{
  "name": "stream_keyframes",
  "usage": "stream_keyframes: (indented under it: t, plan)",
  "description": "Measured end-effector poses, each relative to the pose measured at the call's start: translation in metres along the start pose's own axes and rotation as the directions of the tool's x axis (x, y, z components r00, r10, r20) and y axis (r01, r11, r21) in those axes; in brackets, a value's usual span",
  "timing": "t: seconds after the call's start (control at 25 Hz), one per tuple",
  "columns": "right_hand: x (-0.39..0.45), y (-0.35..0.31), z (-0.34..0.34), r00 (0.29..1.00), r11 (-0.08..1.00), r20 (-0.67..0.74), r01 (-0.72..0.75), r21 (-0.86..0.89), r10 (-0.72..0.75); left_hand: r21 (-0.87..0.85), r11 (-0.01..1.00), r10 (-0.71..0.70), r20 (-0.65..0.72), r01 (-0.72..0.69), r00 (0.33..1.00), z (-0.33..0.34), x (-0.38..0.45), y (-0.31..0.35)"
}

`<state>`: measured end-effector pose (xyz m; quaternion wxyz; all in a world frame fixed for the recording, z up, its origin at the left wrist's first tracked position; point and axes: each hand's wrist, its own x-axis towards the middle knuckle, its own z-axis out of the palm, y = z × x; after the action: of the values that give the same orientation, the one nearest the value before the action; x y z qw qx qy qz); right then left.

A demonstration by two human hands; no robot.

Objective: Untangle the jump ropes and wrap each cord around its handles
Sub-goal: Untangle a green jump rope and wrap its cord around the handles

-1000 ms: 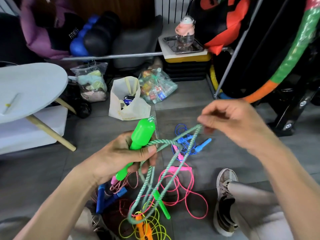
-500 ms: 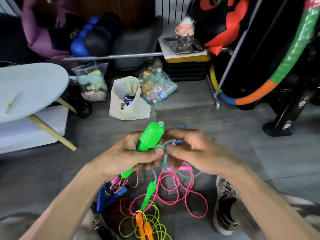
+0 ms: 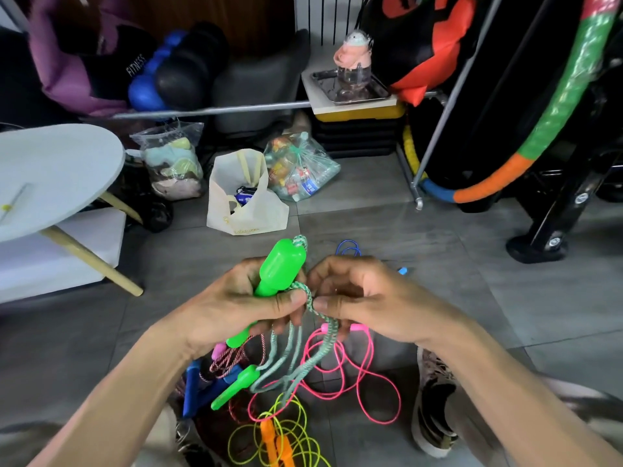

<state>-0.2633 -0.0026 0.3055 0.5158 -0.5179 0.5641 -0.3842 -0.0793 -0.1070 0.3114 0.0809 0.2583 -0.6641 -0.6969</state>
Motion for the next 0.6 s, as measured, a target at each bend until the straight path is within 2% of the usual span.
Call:
stream_keyframes:
  t: [0.08,0.12,0.16,0.2,0.24,0.32,0.36,0.4,0.44,0.48,0.52,0.56,0.6]
  plan:
    - [-0.003,-0.005,-0.012,0.996,0.974,-0.089,-0.024,-0.227,0.003,-0.035,0.999,-0.025,0.031,0.026,0.999,0.000,-0.001,-0.001]
    - [-0.005,-0.006,-0.021,0.978,0.960,-0.208,-0.046,-0.275,-0.013,-0.023,0.999,-0.044,0.058,0.045,0.997,0.001,-0.001,-0.001]
    - [-0.008,-0.009,-0.031,0.928,0.976,-0.372,-0.048,-0.211,-0.035,0.015,0.998,-0.059,0.083,0.058,0.995,0.000,-0.001,-0.002]
    - [-0.012,-0.013,-0.044,0.832,0.999,-0.553,-0.003,-0.052,-0.027,0.060,0.996,-0.069,0.102,0.063,0.992,-0.001,-0.001,-0.003]
    - [-0.018,-0.017,-0.059,0.699,0.987,-0.715,0.096,0.130,0.026,0.095,0.994,-0.071,0.110,0.060,0.991,-0.002,-0.001,-0.003]
    - [-0.030,-0.025,-0.088,0.435,0.891,-0.878,0.291,0.348,0.201,0.129,0.990,-0.064,0.101,0.051,0.993,-0.005,-0.002,-0.003]
    - [-0.034,-0.022,-0.100,0.339,0.888,-0.906,0.289,0.357,0.253,0.135,0.990,-0.059,0.089,0.047,0.994,-0.006,-0.002,-0.003]
    - [-0.034,-0.016,-0.105,0.280,0.919,-0.928,0.236,0.317,0.248,0.131,0.991,-0.052,0.073,0.042,0.996,-0.007,-0.002,-0.003]
    - [-0.032,-0.010,-0.103,0.254,0.970,-0.954,0.136,0.201,0.162,0.117,0.992,-0.045,0.058,0.038,0.997,-0.007,-0.002,-0.004]
    - [-0.027,-0.006,-0.094,0.291,0.998,-0.956,0.041,0.040,0.026,0.095,0.995,-0.038,0.051,0.033,0.998,-0.005,-0.001,-0.005]
    - [-0.022,-0.001,-0.080,0.419,0.994,-0.903,-0.011,-0.111,-0.097,0.069,0.997,-0.029,0.050,0.026,0.998,-0.003,0.000,-0.006]
    - [-0.018,-0.002,-0.060,0.607,0.984,-0.783,-0.011,-0.180,-0.137,0.044,0.999,-0.018,0.052,0.016,0.998,-0.001,0.001,-0.007]
    - [-0.013,-0.003,-0.038,0.808,0.991,-0.585,0.000,-0.133,-0.078,0.031,1.000,-0.007,0.052,0.006,0.999,0.001,0.003,-0.008]
